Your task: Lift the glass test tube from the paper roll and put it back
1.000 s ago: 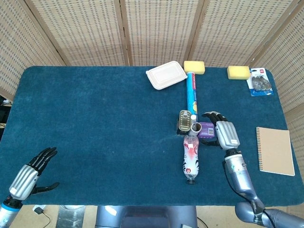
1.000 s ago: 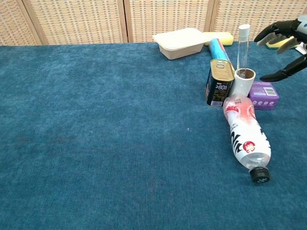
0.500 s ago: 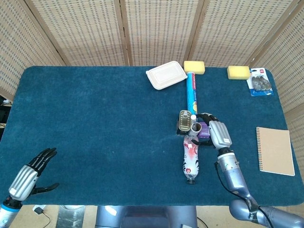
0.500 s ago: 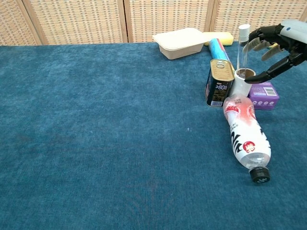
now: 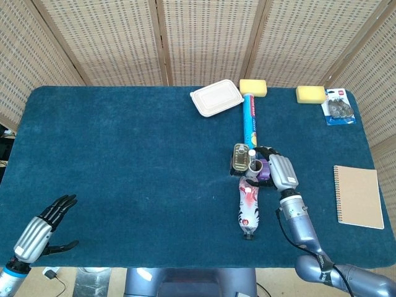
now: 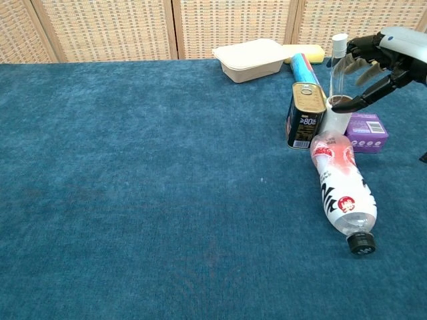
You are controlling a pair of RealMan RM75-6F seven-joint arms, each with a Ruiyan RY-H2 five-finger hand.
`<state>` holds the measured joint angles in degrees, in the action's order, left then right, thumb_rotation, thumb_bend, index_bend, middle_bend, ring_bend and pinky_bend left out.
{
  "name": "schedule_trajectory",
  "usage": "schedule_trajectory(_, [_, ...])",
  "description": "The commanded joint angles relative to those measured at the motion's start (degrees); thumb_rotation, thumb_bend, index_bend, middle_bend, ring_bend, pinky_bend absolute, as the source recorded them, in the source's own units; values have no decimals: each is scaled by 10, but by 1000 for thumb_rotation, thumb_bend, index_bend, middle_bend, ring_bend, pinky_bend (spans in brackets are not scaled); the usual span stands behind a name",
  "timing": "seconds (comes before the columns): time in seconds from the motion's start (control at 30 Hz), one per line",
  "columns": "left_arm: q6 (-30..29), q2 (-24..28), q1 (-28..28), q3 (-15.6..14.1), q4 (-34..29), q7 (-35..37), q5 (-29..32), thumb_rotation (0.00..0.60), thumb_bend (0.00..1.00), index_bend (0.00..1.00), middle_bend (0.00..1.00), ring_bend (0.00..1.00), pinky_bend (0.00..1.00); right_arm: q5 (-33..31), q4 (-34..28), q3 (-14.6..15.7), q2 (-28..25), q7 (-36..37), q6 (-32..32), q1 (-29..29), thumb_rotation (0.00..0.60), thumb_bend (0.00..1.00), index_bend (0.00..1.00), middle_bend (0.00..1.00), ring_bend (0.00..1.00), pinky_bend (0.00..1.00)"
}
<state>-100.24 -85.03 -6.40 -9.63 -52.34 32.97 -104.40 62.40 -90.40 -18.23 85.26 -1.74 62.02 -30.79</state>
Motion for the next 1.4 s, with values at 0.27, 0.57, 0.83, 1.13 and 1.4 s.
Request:
schedule_trajectory(0.27, [8, 2, 0, -4, -5, -7, 1, 600, 60, 0, 51, 41, 206, -30, 6, -11, 13, -34, -3, -23, 600, 131, 328, 333, 255, 287])
schedule_trajectory(0.57, [8, 2, 1, -5, -1, -3, 3, 600, 61, 0, 51, 41, 206, -43, 20, -13, 23, -70, 3, -41, 600, 138, 363, 371, 293, 318])
schedule_trajectory(0.83, [10, -1, 2, -5, 8, 3, 6, 600, 61, 0, 51, 41, 206, -56, 24, -18, 20, -114, 11, -58, 600, 145, 394, 413, 345, 360])
schedule_trajectory(1.13, [11, -3, 3, -5, 13, 6, 8, 600, 61, 0, 51, 41, 206, -69, 34, -13, 21, -131, 15, -62, 600, 159, 435, 445, 383, 379])
schedule_trajectory(1.4, [12, -4, 4, -5, 15, 7, 9, 600, 61, 0, 51, 40, 206, -66, 32, -12, 11, -142, 21, -64, 600, 166, 448, 453, 389, 397])
